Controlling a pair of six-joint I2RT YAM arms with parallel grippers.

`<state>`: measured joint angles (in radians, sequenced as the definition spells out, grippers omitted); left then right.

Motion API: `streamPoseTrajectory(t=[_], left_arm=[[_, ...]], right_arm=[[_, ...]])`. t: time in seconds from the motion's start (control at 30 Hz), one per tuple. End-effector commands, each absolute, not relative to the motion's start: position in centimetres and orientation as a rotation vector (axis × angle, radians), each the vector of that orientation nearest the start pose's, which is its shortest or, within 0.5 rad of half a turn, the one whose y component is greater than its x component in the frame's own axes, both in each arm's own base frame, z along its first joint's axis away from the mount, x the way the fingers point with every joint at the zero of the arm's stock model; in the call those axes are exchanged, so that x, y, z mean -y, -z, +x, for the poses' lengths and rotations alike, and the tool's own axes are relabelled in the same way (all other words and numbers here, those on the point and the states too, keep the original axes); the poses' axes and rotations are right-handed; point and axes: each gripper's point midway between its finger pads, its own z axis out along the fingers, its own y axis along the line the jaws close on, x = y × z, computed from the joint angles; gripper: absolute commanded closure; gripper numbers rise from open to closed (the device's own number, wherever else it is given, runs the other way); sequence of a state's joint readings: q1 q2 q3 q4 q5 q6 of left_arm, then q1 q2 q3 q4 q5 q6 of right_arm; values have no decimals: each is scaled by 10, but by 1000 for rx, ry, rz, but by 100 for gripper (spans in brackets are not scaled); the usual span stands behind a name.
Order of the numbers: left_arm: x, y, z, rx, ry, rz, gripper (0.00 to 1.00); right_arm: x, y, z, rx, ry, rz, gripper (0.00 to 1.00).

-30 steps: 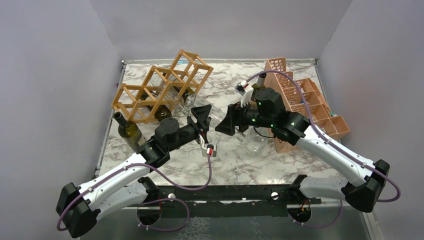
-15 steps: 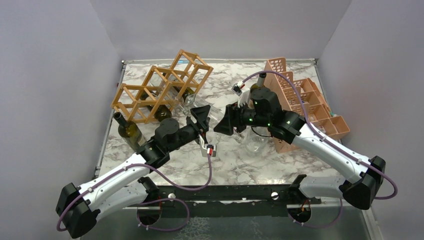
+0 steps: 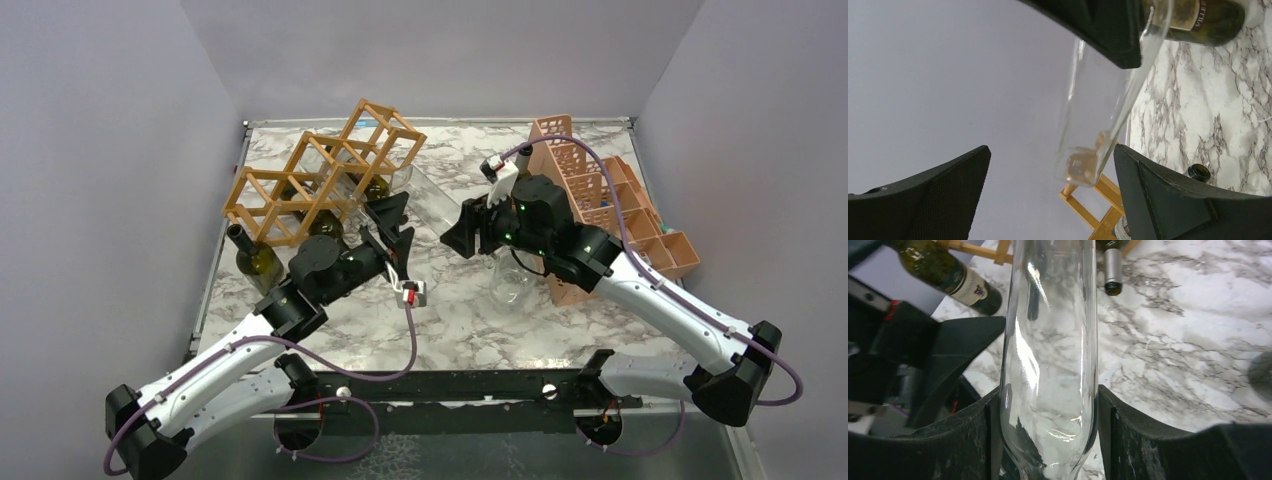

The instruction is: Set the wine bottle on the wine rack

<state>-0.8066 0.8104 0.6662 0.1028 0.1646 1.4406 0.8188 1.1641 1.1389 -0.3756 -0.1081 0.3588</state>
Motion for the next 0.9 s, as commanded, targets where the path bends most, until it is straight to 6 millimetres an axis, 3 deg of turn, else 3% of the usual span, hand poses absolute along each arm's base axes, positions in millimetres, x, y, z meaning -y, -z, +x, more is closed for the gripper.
streamPoseTrajectory(t=[0.0, 0.23, 0.43, 0.63, 0.87], left_arm=[[224, -356, 236, -689, -230, 1277, 1], [178, -427, 241, -997, 108, 632, 1], [146, -458, 247, -1134, 282, 240, 1], [149, -465, 239, -1176, 388, 205, 1], [148, -449, 245, -1275, 364, 192, 1]], right_arm=[[-287, -304, 258, -1872, -733, -472, 99], [-297, -292, 286, -1861, -653, -454, 99], [-312, -271, 313, -1898, -572, -441, 99], [-321, -253, 338, -1918, -484, -434, 99], [-332, -236, 358, -1919, -446, -446, 99]])
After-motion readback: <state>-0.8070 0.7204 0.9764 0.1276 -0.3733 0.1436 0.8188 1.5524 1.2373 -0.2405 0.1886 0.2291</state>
